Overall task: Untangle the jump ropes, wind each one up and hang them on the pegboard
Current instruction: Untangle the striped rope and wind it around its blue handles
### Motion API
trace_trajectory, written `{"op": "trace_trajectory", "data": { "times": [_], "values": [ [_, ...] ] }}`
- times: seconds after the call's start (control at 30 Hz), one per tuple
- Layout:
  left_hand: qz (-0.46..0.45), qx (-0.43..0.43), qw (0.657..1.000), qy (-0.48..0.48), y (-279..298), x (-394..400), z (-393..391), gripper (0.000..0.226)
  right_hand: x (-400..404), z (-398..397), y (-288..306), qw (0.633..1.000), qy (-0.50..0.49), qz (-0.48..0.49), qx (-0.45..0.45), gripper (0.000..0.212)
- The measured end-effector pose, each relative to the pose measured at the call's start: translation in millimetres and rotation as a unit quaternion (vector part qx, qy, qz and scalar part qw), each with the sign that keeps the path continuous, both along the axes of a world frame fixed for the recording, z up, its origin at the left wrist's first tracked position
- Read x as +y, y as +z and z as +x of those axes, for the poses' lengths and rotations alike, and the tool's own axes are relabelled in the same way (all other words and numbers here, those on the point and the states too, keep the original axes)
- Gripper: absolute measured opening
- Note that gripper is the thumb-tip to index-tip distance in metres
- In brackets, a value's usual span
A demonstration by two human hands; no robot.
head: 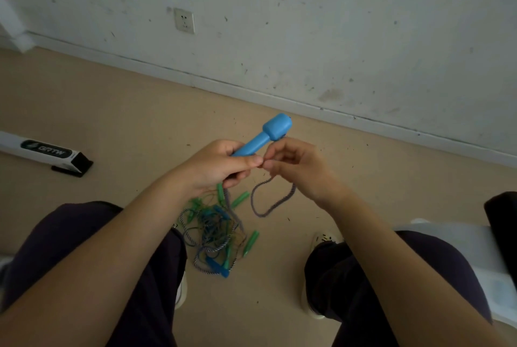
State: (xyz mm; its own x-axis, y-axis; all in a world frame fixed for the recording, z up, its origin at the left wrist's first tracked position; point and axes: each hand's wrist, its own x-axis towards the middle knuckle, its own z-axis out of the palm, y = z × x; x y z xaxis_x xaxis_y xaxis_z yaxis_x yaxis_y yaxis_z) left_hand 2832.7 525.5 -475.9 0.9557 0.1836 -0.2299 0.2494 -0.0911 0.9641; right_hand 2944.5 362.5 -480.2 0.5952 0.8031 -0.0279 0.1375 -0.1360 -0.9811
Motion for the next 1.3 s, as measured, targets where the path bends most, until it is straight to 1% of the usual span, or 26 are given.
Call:
{"op": "trace_trajectory", "data": {
  "times": [0.07, 0.13, 0.2, 0.27, 0.33, 0.43, 0.47, 0.53, 0.6, 0.67, 0.77, 0.83, 0.97, 1.03, 1.1, 1.17, 1.3],
  "values": [
    [0.029, 0.002, 1.0, 0.007, 4.3, 8.6, -1.9, 0.02, -4.0, 8.7, 3.7, 0.997, -0.067, 0.013, -0.018, 0.015],
    [0.05, -0.001, 0.998, 0.039, 5.9, 20.0, -3.9, 0.019, -10.7, 19.9, 6.9, 0.989, -0.141, 0.029, -0.027, 0.014],
    [0.056, -0.009, 0.996, 0.073, 4.5, 27.9, -5.5, 0.017, -17.2, 27.0, 10.2, 0.985, -0.168, 0.037, -0.029, 0.012],
    [0.053, -0.008, 0.995, 0.078, 2.2, 27.5, -6.1, 0.017, -19.1, 25.5, 12.5, 0.99, -0.135, 0.041, -0.01, 0.012],
    [0.039, -0.003, 0.997, 0.06, 0.5, 18.5, -5.0, 0.016, -15.4, 16.8, 10.7, 0.996, -0.079, 0.032, 0.007, 0.015],
    [0.006, -0.001, 1.0, 0.022, -2.5, 0.3, -1.3, 0.013, -5.0, -0.9, 1.2, 1.0, -0.004, -0.003, -0.007, 0.018],
    [-0.004, 0.0, 1.0, 0.014, -2.8, -4.4, -0.3, 0.012, -2.2, -5.0, -1.0, 1.0, 0.005, -0.013, -0.016, 0.018],
    [-0.009, -0.001, 1.0, 0.007, -2.2, -7.2, 0.7, 0.013, 0.5, -7.0, -0.9, 0.999, -0.006, -0.02, -0.031, 0.017],
    [0.003, -0.003, 1.0, 0.01, 0.8, -2.1, 0.4, 0.015, -0.7, -3.0, 3.9, 0.998, -0.038, -0.007, -0.046, 0.013],
    [0.018, 0.0, 0.999, 0.026, 3.9, 7.6, -0.7, 0.017, -5.6, 4.9, 8.8, 0.996, -0.081, 0.017, -0.043, 0.01],
    [0.011, 0.0, 0.998, 0.061, 5.3, 22.3, -2.7, 0.019, -14.2, 16.2, 12.7, 0.987, -0.148, 0.029, -0.049, 0.007],
    [0.006, -0.002, 0.998, 0.058, 5.2, 26.6, -4.3, 0.02, -17.9, 21.3, 12.1, 0.979, -0.193, 0.031, -0.061, 0.01],
    [0.026, 0.007, 0.999, 0.045, 3.5, 24.7, -6.9, 0.02, -18.6, 26.3, 11.6, 0.952, -0.29, 0.07, -0.072, 0.017],
    [0.033, 0.004, 0.998, 0.05, 2.5, 22.1, -6.9, 0.017, -19.3, 25.7, 14.3, 0.959, -0.267, 0.075, -0.056, 0.016],
    [0.012, -0.013, 0.998, 0.056, 2.2, 17.5, -5.7, 0.015, -19.9, 22.4, 16.7, 0.979, -0.19, 0.068, -0.029, 0.012],
    [-0.018, -0.024, 0.998, 0.047, 2.2, 11.4, -3.7, 0.015, -17.8, 16.0, 16.7, 0.992, -0.112, 0.048, -0.01, 0.013],
    [-0.054, -0.025, 0.998, -0.004, 0.5, -3.7, -0.2, 0.015, -7.6, 0.7, 6.1, 1.0, 0.002, 0.012, -0.012, 0.016]
  ]
}}
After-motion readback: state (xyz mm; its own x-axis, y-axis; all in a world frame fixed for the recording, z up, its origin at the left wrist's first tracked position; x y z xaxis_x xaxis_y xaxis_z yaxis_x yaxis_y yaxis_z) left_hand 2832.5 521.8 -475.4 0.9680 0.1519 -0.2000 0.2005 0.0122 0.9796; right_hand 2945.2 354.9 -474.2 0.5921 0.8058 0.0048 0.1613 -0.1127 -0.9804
